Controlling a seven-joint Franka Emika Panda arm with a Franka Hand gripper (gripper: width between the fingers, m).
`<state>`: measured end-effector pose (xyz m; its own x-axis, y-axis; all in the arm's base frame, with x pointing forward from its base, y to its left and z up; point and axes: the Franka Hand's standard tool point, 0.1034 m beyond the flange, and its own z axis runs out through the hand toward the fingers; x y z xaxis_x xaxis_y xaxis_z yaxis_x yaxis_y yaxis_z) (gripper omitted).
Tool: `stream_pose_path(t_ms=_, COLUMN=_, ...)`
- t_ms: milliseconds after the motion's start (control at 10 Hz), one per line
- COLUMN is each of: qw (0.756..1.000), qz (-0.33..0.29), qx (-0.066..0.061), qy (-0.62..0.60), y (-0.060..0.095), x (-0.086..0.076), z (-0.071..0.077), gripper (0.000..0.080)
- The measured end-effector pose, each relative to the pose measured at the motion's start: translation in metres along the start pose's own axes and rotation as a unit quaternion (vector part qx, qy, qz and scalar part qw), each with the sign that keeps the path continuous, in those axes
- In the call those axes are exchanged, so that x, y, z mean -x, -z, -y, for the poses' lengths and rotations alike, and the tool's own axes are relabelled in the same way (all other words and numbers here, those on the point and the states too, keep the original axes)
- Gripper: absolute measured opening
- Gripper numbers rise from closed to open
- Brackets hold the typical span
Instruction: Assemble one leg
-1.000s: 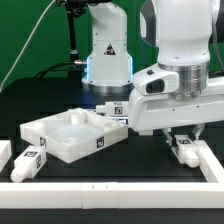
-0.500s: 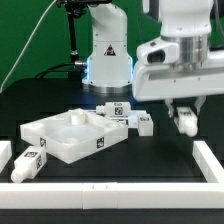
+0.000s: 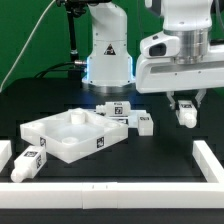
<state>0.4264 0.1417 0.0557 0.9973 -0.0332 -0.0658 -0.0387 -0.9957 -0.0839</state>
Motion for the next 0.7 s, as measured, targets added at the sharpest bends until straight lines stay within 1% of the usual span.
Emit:
stream_pose_path(t_ms=200, qw=1.000, qz=-0.008, qx=0.006, qy=0.005, y=-0.024, x=0.033, z=-0.005, gripper=0.0284)
stream_pose_path(t_ms=300, qw=1.000, qz=-0.007, qx=0.008, qy=0.007, y=-0.036, x=0.045, z=-0.007, gripper=0.0284)
stream_pose_path(t_ms=400, qw=1.000, qz=-0.004, qx=0.010, qy=0.010, y=-0.045, x=0.051, z=-0.007, gripper=0.0284)
stream_pose_path(t_ms=700, qw=1.000, qz=-0.007, qx=0.009, qy=0.012, y=-0.045, x=0.050, z=-0.006, gripper=0.0284)
